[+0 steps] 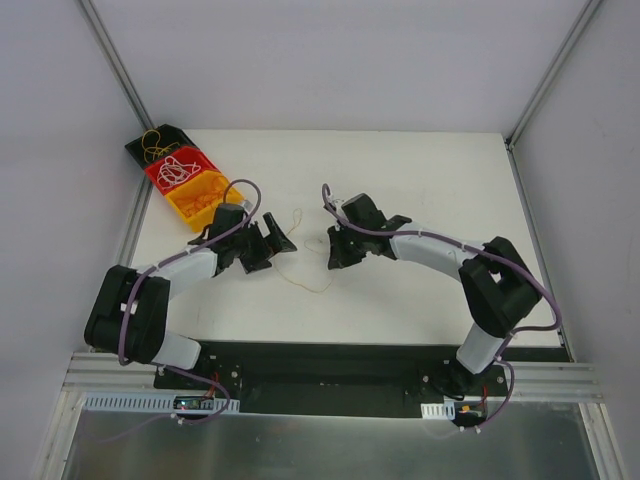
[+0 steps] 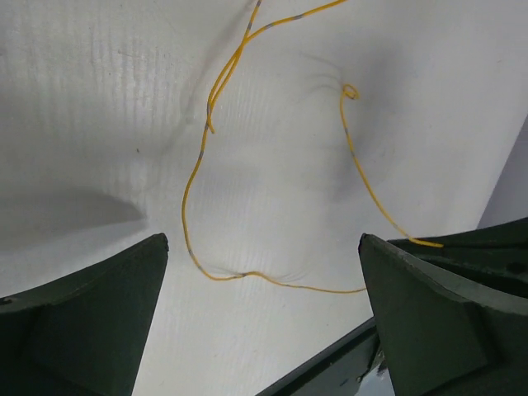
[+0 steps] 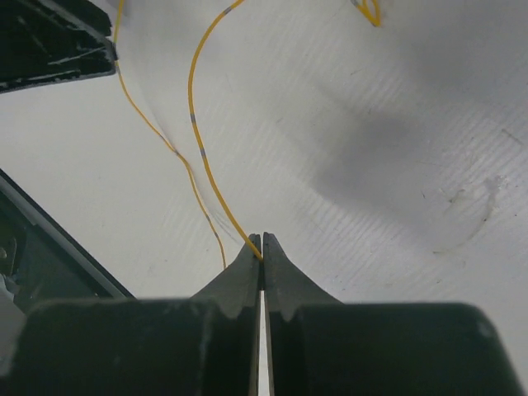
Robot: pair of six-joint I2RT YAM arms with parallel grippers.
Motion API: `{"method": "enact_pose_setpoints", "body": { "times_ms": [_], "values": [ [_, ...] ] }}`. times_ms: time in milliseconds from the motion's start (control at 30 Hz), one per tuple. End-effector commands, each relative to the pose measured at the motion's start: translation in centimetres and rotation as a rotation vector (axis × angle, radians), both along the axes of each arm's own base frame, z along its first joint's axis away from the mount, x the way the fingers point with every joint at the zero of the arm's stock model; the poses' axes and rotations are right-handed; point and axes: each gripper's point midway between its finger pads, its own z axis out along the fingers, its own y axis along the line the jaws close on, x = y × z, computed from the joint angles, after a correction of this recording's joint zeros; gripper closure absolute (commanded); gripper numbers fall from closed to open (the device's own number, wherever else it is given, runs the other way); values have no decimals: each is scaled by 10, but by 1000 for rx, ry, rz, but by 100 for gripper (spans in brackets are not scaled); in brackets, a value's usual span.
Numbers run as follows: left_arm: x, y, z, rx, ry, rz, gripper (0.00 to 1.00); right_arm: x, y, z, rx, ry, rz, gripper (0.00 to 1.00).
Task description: Untangle the cables
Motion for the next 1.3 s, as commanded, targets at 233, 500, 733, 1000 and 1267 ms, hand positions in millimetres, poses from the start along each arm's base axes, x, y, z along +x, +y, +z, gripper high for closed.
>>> {"method": "enact_pose_setpoints", "body": {
  "times_ms": [233,500,733,1000,1267],
  "values": [
    [9,-43,-1,-241,164,86,2,7,28,19,107,-37,96,100],
    [14,-59,-3,-282,181,71,15,0,45,10,68,-8,177,100],
    [13,-60,2,-284,153,86,4,-6,49,7,37,-12,214,100],
    [9,-71,4,-302,124,1,61,-6,54,9,50,-44,217,98],
    [-4,-70,14,-99,-38,-307,100,-30,5,31,7,-45,163,38]
  ]
}}
